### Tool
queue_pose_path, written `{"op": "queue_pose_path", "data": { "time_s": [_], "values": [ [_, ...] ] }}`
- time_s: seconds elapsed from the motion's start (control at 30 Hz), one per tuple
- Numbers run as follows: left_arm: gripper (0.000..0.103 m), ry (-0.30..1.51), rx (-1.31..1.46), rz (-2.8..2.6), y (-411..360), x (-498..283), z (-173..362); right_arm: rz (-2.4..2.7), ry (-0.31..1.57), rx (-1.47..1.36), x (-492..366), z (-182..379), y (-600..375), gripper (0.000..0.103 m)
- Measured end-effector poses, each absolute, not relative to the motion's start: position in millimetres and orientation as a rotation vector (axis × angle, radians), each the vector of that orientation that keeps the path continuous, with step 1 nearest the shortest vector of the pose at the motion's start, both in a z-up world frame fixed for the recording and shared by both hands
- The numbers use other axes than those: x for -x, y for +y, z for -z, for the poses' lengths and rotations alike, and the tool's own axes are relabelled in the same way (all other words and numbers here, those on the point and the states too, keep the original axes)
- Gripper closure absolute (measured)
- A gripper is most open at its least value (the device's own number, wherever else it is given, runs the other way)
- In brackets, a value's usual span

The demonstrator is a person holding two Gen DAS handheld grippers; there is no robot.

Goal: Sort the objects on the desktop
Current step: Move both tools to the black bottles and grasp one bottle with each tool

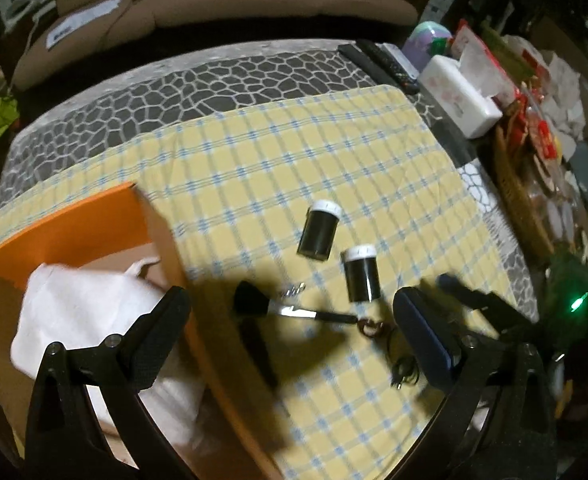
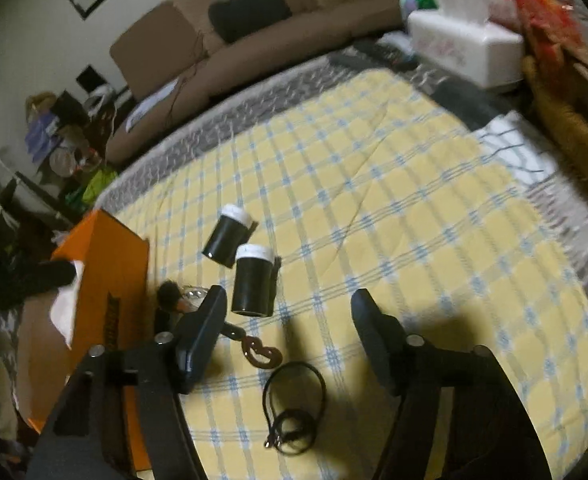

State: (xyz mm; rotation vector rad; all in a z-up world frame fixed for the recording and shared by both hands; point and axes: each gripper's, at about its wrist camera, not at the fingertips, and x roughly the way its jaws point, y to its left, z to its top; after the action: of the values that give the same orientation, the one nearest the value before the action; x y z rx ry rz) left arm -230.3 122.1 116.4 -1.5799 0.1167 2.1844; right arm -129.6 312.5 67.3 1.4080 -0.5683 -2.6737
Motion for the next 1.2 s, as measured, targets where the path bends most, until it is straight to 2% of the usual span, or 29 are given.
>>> {"op": "queue_pose_path", "data": {
  "time_s": [0.1, 0.2, 0.47, 0.53, 0.63, 0.67, 0.7, 0.83, 1.03, 1.17, 1.2],
  "values": [
    [0.010, 0.057, 1.625, -2.151, 124.1, 248.0, -103.0, 2.629, -0.550, -1.448, 145.1, -52.2, 306.1, 0.038],
    [0.017, 0.041, 1.672, -2.126, 126.0, 263.3, -86.6, 2.614, -0.532, -1.455, 158.9, -46.4, 300.7, 0.044],
    [0.020, -0.002, 1.696, -2.111, 131.1, 285.2, -72.7, 2.602, -0.480, -1.489, 178.4, -35.6, 280.0, 0.047],
    [0.020, -0.004, 1.696, -2.113, 132.6, 288.2, -73.0, 2.607, -0.409, -1.504, 179.4, -33.5, 270.6, 0.054],
    [0.020, 0.009, 1.697, -2.110, 135.9, 289.6, -72.8, 2.632, -0.303, -1.516, 179.8, -32.5, 262.1, 0.058],
    [0.020, 0.019, 1.697, -2.108, 137.5, 289.4, -72.8, 2.640, -0.284, -1.518, 179.6, -32.2, 262.0, 0.062],
    [0.020, 0.034, 1.694, -2.107, 140.0, 288.4, -73.0, 2.644, -0.285, -1.513, 178.4, -32.8, 264.2, 0.073],
    [0.020, 0.116, 1.681, -2.112, 151.4, 285.1, -71.9, 2.662, -0.372, -1.514, 173.8, -38.0, 286.9, 0.074],
    [0.027, 0.403, 1.664, -2.085, 189.7, 271.6, -46.7, 2.719, -0.543, -1.460, 158.9, -53.2, 339.3, 0.074],
    [0.039, 0.477, 1.696, -2.038, 207.5, 266.0, -26.4, 2.699, -0.635, -1.463, 154.2, -48.6, 357.6, 0.074],
    [0.046, 0.496, 1.704, -2.030, 211.5, 265.2, -21.4, 2.695, -0.644, -1.465, 154.5, -49.6, 357.1, 0.074]
  ]
}}
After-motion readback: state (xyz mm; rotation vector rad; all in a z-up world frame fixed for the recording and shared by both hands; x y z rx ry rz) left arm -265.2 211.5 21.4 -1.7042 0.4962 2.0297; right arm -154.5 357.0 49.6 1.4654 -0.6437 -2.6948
